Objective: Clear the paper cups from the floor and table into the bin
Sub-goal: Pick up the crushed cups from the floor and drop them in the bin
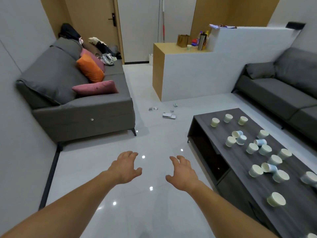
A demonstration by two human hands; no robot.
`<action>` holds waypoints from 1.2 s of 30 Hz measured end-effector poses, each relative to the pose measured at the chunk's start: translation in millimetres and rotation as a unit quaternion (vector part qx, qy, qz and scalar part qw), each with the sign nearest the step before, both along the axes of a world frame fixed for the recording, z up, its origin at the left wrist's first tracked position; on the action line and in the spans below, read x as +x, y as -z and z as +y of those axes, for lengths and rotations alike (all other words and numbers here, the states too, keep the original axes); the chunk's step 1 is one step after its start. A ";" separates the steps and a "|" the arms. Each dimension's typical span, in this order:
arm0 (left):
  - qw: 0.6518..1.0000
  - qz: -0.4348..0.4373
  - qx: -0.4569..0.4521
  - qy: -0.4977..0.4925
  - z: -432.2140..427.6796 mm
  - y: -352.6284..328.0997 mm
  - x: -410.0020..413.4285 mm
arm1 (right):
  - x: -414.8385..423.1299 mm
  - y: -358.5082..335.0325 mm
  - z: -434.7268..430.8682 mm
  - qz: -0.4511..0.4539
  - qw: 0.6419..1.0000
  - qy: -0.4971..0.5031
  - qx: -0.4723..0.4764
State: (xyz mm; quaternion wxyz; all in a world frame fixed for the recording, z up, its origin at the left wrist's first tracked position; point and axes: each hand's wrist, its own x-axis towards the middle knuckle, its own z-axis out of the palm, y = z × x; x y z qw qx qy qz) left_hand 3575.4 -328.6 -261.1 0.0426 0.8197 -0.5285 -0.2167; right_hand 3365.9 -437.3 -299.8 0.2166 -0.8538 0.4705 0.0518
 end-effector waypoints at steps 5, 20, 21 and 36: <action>0.999 0.018 -0.001 0.027 -93.9 13.3 30.5 | 28.6 4.1 -85.0 0.020 1.000 0.003 -0.002; 0.997 0.017 -0.009 0.078 -402.3 9.4 177.5 | 163.0 -15.6 -356.4 0.033 0.998 0.043 -0.015; 0.997 0.016 -0.004 0.081 -422.4 11.3 183.3 | 167.9 -13.5 -375.9 0.035 0.998 0.044 -0.013; 0.999 0.012 0.012 0.046 -728.6 23.2 242.1 | 244.5 1.4 -711.7 0.033 0.999 -0.003 -0.002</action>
